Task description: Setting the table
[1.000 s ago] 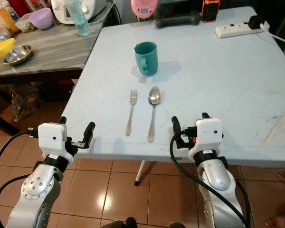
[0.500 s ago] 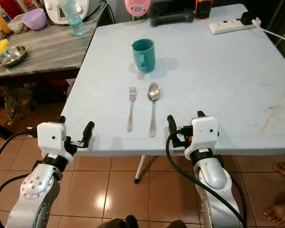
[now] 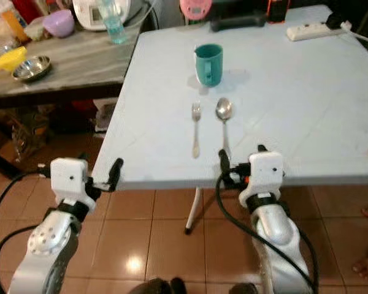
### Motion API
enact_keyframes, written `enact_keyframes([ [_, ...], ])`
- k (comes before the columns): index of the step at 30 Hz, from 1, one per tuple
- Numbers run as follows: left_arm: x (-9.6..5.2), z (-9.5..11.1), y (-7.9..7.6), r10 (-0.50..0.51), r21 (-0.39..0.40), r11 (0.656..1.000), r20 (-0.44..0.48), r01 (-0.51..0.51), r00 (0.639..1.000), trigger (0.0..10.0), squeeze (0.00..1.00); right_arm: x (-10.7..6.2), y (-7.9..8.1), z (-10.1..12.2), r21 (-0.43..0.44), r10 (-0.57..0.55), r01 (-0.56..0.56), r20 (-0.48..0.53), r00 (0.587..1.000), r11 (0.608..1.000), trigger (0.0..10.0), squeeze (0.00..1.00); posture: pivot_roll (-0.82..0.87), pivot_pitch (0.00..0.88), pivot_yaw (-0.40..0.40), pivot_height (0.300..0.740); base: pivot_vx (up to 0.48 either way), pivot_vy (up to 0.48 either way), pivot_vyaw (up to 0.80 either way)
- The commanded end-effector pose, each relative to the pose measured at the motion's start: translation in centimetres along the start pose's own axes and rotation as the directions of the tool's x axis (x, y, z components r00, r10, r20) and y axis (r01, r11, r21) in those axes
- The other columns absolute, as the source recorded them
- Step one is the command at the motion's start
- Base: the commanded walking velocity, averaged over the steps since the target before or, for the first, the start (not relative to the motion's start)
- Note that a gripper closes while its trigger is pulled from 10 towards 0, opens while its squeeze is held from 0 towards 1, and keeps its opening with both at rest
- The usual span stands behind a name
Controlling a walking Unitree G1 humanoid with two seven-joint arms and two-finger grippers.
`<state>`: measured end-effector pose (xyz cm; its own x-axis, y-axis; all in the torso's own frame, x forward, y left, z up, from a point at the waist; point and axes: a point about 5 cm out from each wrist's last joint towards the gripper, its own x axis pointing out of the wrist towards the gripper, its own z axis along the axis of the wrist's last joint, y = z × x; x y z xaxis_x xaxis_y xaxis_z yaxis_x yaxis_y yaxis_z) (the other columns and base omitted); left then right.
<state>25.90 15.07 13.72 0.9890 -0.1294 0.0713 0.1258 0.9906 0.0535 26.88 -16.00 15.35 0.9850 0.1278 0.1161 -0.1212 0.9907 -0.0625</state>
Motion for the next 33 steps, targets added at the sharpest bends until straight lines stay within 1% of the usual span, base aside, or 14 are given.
enact_keyframes([
  [1, -0.19, -0.22, 0.28, 0.012, 0.008, 1.0, -0.012, -0.012, 1.0, 10.0, 0.0, 0.04, 0.27, 0.12, 0.0, 0.015, -0.015, 0.006, 1.0, 1.0, 10.0, 0.0, -0.21, 0.195, 0.192, 0.74, 0.0, 0.36, 0.0],
  [9, -0.24, -0.31, 0.25, 0.018, 0.011, 1.0, -0.013, -0.018, 1.0, 10.0, 0.0, 0.3, 0.32, 0.27, -0.001, 0.02, -0.02, 0.013, 1.0, 1.0, 10.0, 0.0, -0.2, 0.191, 0.189, 0.74, 0.0, 0.352, 0.0],
  [17, -0.28, -0.13, -0.26, 0.0, -0.013, 1.0, 0.01, 0.0, 1.0, 10.0, 0.0, 0.47, 0.12, 0.51, -0.006, 0.016, -0.016, 0.023, 1.0, 1.0, 10.0, 0.0, -0.21, 0.189, 0.182, 0.74, 0.0, 0.0, 0.0],
  [21, -0.26, -0.05, -0.28, 0.001, -0.005, 1.0, 0.014, 0.0, 1.0, 10.0, 0.0, 0.43, 0.11, 0.5, -0.008, 0.017, -0.017, 0.023, 1.0, 1.0, 10.0, 0.0, -0.21, 0.189, 0.181, 0.74, 0.0, 0.0, 0.0],
  [22, -0.25, 0.0, -0.33, -0.002, -0.014, 1.0, 0.018, 0.003, 1.0, 10.0, 0.0, 0.4, 0.15, 0.53, -0.013, 0.021, -0.021, 0.025, 0.999, 1.0, 10.0, 0.0, -0.21, 0.19, 0.179, 0.74, 0.0, 0.0, 0.0],
  [27, -0.37, 0.0, -0.42, -0.005, -0.021, 1.0, 0.02, 0.006, 1.0, 10.0, 0.0, 0.38, 0.17, 0.59, -0.023, 0.023, -0.022, 0.027, 0.999, 0.999, 10.0, 0.0, -0.21, 0.191, 0.179, 0.74, 0.0, 0.0, 0.0],
  [30, -0.44, -0.11, -0.61, -0.013, -0.041, 0.999, 0.016, 0.014, 1.0, 10.0, 0.0, 0.37, 0.12, 0.57, -0.026, 0.017, -0.016, 0.025, 1.0, 1.0, 10.0, 0.0, -0.21, 0.191, 0.179, 0.74, 0.0, 0.0, 0.0],
  [33, -0.51, -0.14, -0.59, -0.018, -0.032, 0.999, 0.014, 0.018, 1.0, 10.0, 0.0, 0.25, 0.02, 0.6, -0.03, 0.011, -0.01, 0.027, 1.0, 1.0, 10.0, 0.0, -0.22, 0.196, 0.18, 0.74, 0.0, 0.0, 0.0],
])
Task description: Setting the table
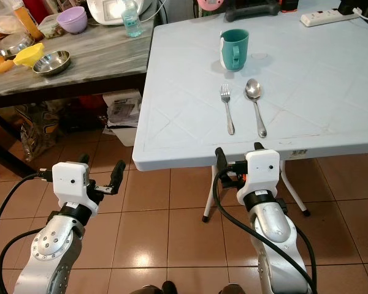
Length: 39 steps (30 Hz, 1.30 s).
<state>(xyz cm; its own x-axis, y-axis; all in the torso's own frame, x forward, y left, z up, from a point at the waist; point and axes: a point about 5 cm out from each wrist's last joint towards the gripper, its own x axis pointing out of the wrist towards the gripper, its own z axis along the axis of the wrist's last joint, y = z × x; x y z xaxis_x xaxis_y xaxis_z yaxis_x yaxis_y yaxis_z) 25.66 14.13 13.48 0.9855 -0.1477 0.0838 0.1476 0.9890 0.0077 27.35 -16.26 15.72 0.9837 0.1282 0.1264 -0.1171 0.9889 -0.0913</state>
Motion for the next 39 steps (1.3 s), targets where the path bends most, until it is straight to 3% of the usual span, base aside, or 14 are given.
enact_keyframes([
  [1, -0.39, 0.05, 0.39, 0.0, 0.016, 1.0, 0.0, 0.0, 1.0, 10.0, 0.0, -0.24, 0.32, 0.32, -0.001, 0.009, -0.009, 0.017, 1.0, 1.0, 10.0, 0.0, -0.22, 0.196, 0.18, 0.74, 0.0, 0.0, 0.0],
  [19, -0.4, 0.39, 0.02, -0.052, 0.009, 0.999, 0.015, 0.052, 0.999, 10.0, 0.0, -0.38, 0.15, 0.09, 0.004, -0.017, 0.017, 0.01, 1.0, 1.0, 10.0, 0.0, -0.21, 0.198, 0.19, 0.74, 0.0, 0.0, 0.0],
  [39, -0.38, 0.42, 0.07, -0.066, 0.015, 0.998, 0.017, 0.065, 0.998, 10.0, 0.0, -0.57, -0.54, 0.11, -0.007, -0.069, 0.069, 0.012, 0.998, 0.998, 10.0, 0.0, -0.22, 0.198, 0.195, 0.74, 0.281, 0.0, 0.0],
])
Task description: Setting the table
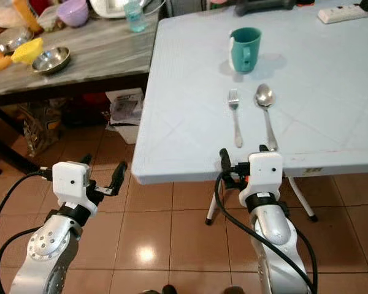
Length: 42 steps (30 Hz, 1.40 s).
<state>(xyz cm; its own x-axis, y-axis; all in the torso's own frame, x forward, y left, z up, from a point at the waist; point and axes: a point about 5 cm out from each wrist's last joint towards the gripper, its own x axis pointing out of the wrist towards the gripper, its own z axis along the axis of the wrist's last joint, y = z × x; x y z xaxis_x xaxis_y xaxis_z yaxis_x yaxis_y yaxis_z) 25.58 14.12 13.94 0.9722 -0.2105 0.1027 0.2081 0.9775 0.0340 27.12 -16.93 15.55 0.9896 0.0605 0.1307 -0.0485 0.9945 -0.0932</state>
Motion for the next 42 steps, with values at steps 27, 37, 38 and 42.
enact_keyframes([
  [27, -0.5, -0.3, -0.2, -0.016, 0.0, 1.0, -0.013, 0.016, 1.0, 10.0, 0.0, -0.1, -0.1, 0.4, 0.006, -0.023, 0.023, 0.013, 1.0, 1.0, 10.0, 0.0, -0.21, 0.192, 0.189, 0.74, 0.31, 0.0, 0.0],
  [37, -1.0, -0.1, -0.3, -0.072, -0.022, 0.997, -0.012, 0.071, 0.997, 10.0, 0.0, -0.2, 0.2, 0.4, 0.026, -0.013, 0.013, 0.009, 1.0, 1.0, 10.0, 0.0, -0.21, 0.198, 0.19, 0.74, 0.175, 0.0, 0.0],
  [38, -1.2, 0.1, -0.5, -0.116, -0.011, 0.993, -0.011, 0.116, 0.993, 10.0, 0.0, -0.1, 0.3, 0.5, 0.024, -0.007, 0.007, 0.011, 1.0, 1.0, 10.0, 0.0, -0.21, 0.2, 0.191, 0.74, 0.0, 0.0, 0.0],
  [42, -1.7, 0.2, -0.8, -0.199, 0.005, 0.98, -0.016, 0.199, 0.98, 10.0, 0.0, 0.0, 0.6, 0.8, 0.028, 0.004, -0.005, 0.013, 1.0, 1.0, 10.0, 0.0, -0.21, 0.202, 0.19, 0.74, 0.0, 0.0, 0.0],
])
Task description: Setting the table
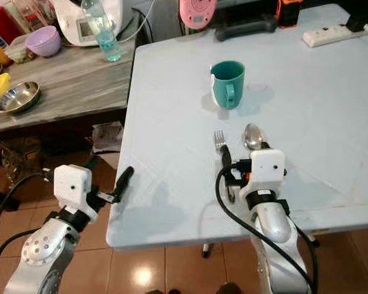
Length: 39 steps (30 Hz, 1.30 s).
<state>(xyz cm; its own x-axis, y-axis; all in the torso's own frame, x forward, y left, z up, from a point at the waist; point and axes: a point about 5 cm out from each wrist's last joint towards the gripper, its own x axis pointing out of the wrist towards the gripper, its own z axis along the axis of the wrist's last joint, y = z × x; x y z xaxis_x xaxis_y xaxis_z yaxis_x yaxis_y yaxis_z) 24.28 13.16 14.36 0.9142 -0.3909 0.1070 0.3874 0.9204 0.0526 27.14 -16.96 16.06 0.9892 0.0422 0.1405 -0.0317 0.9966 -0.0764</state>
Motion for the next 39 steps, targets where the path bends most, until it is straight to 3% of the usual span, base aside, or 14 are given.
enact_keyframes([
  [1, -1.0, -0.3, 0.2, -0.05, 0.011, 0.999, -0.038, 0.051, 0.998, 10.0, 0.0, -0.1, 0.8, 0.4, 0.014, 0.029, -0.029, 0.006, 1.0, 0.999, 10.0, 0.0, -0.21, 0.202, 0.192, 0.74, 0.0, 0.0, 0.0],
  [11, -1.8, 0.5, 0.5, -0.247, 0.052, 0.966, -0.08, 0.252, 0.966, 10.0, 0.0, 0.3, 1.9, 1.3, 0.103, 0.06, -0.057, -0.02, 0.998, 0.993, 10.0, 0.0, -0.21, 0.206, 0.188, 0.74, 0.0, 0.0, 0.0],
  [17, -1.6, 0.7, 0.9, -0.258, 0.062, 0.963, -0.082, 0.263, 0.963, 10.0, 0.0, 0.0, 1.7, 1.0, 0.172, 0.038, -0.024, -0.076, 0.996, 0.985, 10.0, 0.0, -0.22, 0.212, 0.189, 0.74, 0.0, 0.0, 0.0],
  [29, -1.5, 0.2, -0.1, -0.29, 0.032, 0.955, -0.09, 0.294, 0.953, 10.0, 0.0, 0.0, 1.1, 0.1, 0.19, 0.034, 0.007, -0.21, 0.977, 0.982, 10.0, 0.0, -0.23, 0.215, 0.186, 0.74, 0.0, 0.0, 0.0],
  [35, -1.6, 0.0, -0.3, -0.29, 0.019, 0.956, -0.094, 0.293, 0.952, 10.0, 0.0, 0.1, 1.6, 0.2, 0.191, 0.062, -0.018, -0.227, 0.972, 0.981, 10.0, 0.0, -0.23, 0.216, 0.184, 0.74, 0.0, 0.0, 0.0],
  [36, -1.6, 0.0, -0.4, -0.291, 0.017, 0.956, -0.095, 0.294, 0.952, 10.0, 0.0, 0.1, 1.7, 0.2, 0.191, 0.071, -0.026, -0.231, 0.97, 0.981, 9.3, 0.0, -0.23, 0.217, 0.183, 0.74, 0.0, 0.0, 0.0],
  [37, -1.6, 0.0, -0.4, -0.291, 0.017, 0.956, -0.095, 0.294, 0.952, 10.0, 0.0, 0.1, 1.8, 0.2, 0.194, 0.075, -0.03, -0.233, 0.97, 0.981, 9.3, 0.0, -0.23, 0.217, 0.183, 0.74, 0.0, 0.0, 0.0],
  [38, -1.6, 0.0, -0.4, -0.291, 0.016, 0.956, -0.095, 0.294, 0.952, 10.0, 0.0, 0.1, 1.8, 0.2, 0.189, 0.077, -0.032, -0.239, 0.968, 0.981, 4.1, 0.0, -0.23, 0.217, 0.183, 0.74, 0.0, 0.0, 0.0],
  [39, -1.6, 0.0, -0.4, -0.292, 0.015, 0.955, -0.096, 0.295, 0.951, 10.0, 0.0, 0.0, 1.8, 0.1, 0.167, 0.071, -0.028, -0.257, 0.964, 0.986, 0.0, 0.0, -0.23, 0.217, 0.183, 0.74, 0.0, 0.0, 0.0],
])
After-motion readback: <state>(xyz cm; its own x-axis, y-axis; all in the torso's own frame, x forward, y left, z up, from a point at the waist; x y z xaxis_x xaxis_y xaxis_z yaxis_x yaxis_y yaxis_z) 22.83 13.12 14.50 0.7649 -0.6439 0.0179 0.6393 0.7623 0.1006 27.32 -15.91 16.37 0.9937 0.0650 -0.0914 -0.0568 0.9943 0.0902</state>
